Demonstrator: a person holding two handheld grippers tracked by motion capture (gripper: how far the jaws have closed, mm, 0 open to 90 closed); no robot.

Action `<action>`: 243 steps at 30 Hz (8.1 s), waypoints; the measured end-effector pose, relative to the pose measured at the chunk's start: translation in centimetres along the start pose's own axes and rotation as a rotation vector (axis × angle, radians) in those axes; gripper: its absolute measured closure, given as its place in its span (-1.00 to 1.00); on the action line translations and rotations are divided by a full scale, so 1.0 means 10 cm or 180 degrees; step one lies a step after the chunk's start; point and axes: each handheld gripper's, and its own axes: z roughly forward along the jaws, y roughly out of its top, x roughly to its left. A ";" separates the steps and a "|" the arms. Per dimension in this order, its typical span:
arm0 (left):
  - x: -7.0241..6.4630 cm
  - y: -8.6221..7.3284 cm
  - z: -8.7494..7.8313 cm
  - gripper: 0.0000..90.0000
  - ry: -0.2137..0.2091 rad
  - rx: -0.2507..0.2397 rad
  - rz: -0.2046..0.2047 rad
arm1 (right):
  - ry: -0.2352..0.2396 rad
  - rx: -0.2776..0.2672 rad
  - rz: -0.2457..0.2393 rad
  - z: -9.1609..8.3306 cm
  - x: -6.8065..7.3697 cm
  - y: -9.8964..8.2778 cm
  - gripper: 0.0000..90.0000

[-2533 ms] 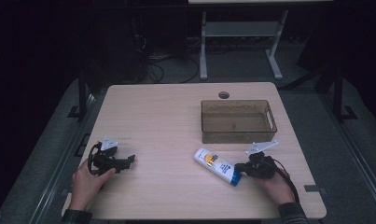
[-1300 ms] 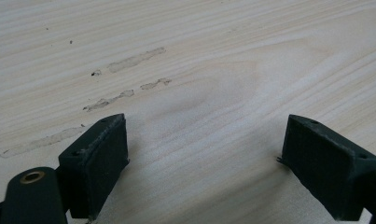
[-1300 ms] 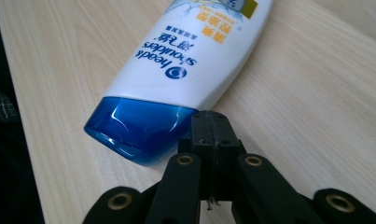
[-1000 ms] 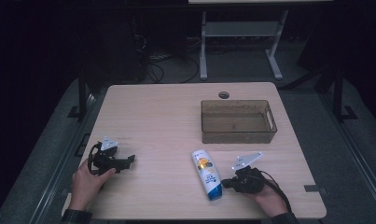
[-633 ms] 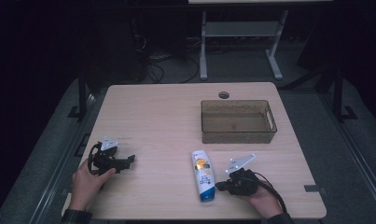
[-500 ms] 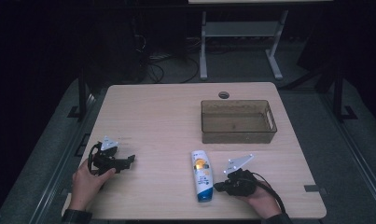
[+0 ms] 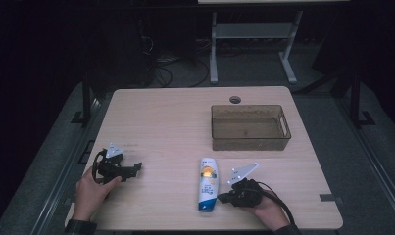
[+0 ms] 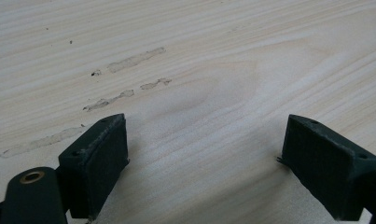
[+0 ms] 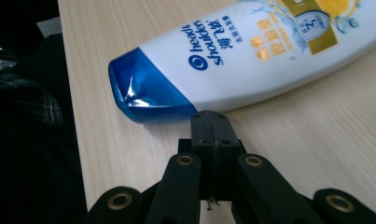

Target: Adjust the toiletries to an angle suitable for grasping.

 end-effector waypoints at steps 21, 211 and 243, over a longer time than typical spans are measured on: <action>0.00 0.00 0.00 -0.71 0.0000 -0.0001 0.0000 | -0.0290 -0.0382 0.0015 -0.24 -0.13 0.28 1.00; 0.00 0.00 0.00 -0.71 0.0001 -0.0001 0.0003 | -0.0158 -0.0093 -0.0247 0.33 0.11 0.50 1.00; 0.00 0.00 0.00 -0.71 0.0001 -0.0005 -0.0002 | -0.0547 -0.0221 0.0118 0.17 -0.30 0.55 1.00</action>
